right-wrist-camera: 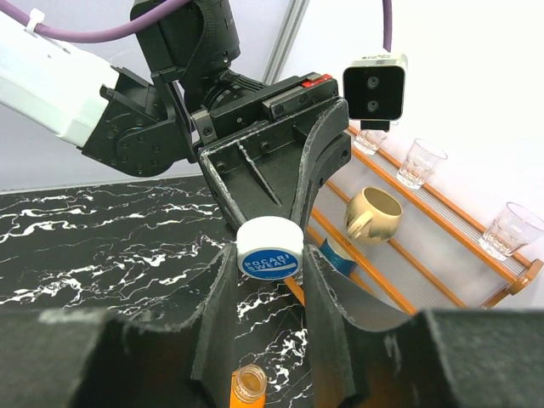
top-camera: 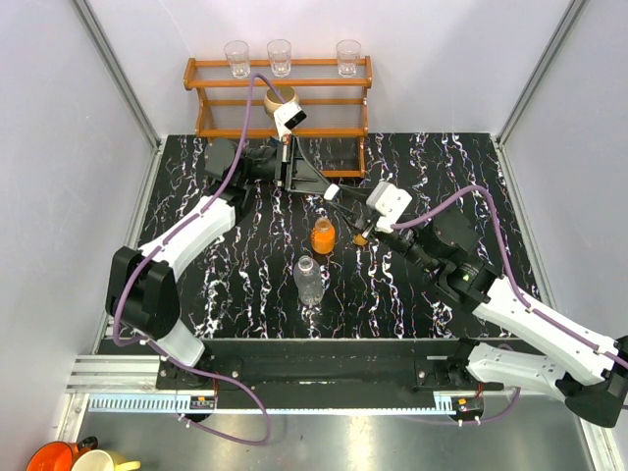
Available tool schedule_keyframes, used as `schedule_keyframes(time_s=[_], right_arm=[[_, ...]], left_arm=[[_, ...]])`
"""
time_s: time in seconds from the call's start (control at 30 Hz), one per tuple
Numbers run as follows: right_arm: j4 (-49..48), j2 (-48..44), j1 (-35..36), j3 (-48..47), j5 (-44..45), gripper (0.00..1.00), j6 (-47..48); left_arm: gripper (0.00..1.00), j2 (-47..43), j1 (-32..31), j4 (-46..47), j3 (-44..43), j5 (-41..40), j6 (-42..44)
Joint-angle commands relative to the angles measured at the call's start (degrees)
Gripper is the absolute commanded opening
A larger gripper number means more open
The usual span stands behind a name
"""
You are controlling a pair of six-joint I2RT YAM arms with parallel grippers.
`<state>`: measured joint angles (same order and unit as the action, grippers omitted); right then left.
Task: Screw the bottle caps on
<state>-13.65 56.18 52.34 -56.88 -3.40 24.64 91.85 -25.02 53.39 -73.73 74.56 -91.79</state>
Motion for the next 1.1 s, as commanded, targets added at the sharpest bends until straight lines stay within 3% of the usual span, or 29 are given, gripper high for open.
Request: schedule_keyframes(time_s=[0.0,0.07,0.17,0.2,0.27,0.3,0.37,0.57,0.6,0.63,0.7,0.73,0.83,1.0,1.07], right_arm=[[-2.17,0.24,1.28,-1.48,-0.91,0.30,-2.32],[-2.43,0.51,1.28,-1.48,-0.73,0.27,-2.85],[-2.61,0.68,1.28,-1.39,-0.73,0.23,-3.37],[-2.70,0.77,1.28,-1.56,-0.65,0.21,-3.55],[-2.00,0.59,1.28,-1.83,-0.47,0.17,-3.99],[-1.21,0.42,1.28,-2.70,-0.47,0.14,-4.34],[1.33,-0.63,1.28,-3.32,-1.26,0.13,-5.39],[11.68,-5.55,1.28,-4.46,-3.02,0.11,-10.31],[13.02,-6.34,1.28,-4.46,-3.10,0.11,-11.19],[15.56,-7.74,1.28,-4.12,-3.37,0.10,-12.76],[16.98,-9.33,1.28,-2.80,-3.54,0.09,-14.44],[17.60,-10.64,1.28,-2.45,-3.46,0.09,-15.93],[19.10,-12.06,1.28,-0.95,-4.07,0.08,-18.39],[20.06,-9.87,1.28,-0.42,-2.07,0.08,-18.49],[22.51,-7.76,1.28,-1.82,0.92,0.08,-18.14]], left_arm=[[0.00,-2.91,-0.21,0.15,0.70,-2.67,1.26],[0.03,-3.35,-0.12,-0.21,0.78,-2.67,1.79],[0.16,-4.05,-0.21,-1.97,1.40,-2.85,3.37],[0.25,-4.66,-0.12,-3.45,1.57,-2.85,4.15],[0.55,-5.37,-0.21,-7.31,1.49,-2.85,8.36],[0.83,-6.15,-0.04,-11.42,1.14,-2.67,9.95],[0.97,-6.95,0.67,-16.88,0.53,-2.41,16.70],[0.99,-8.71,7.25,-38.24,-0.89,0.14,36.03],[0.99,-9.14,9.70,-46.80,-0.54,0.06,39.89],[0.99,-9.84,10.77,-50.71,-0.19,-0.12,47.68],[0.99,-10.29,13.22,-60.96,0.43,-0.91,54.67],[0.99,-10.38,13.67,-63.38,0.52,-0.91,59.57],[0.99,-11.43,14.20,-66.57,0.61,-1.00,62.69],[0.99,-17.48,9.57,-66.30,-2.63,-3.11,64.80],[0.98,-18.81,7.71,-71.10,-4.82,-5.29,71.80]])
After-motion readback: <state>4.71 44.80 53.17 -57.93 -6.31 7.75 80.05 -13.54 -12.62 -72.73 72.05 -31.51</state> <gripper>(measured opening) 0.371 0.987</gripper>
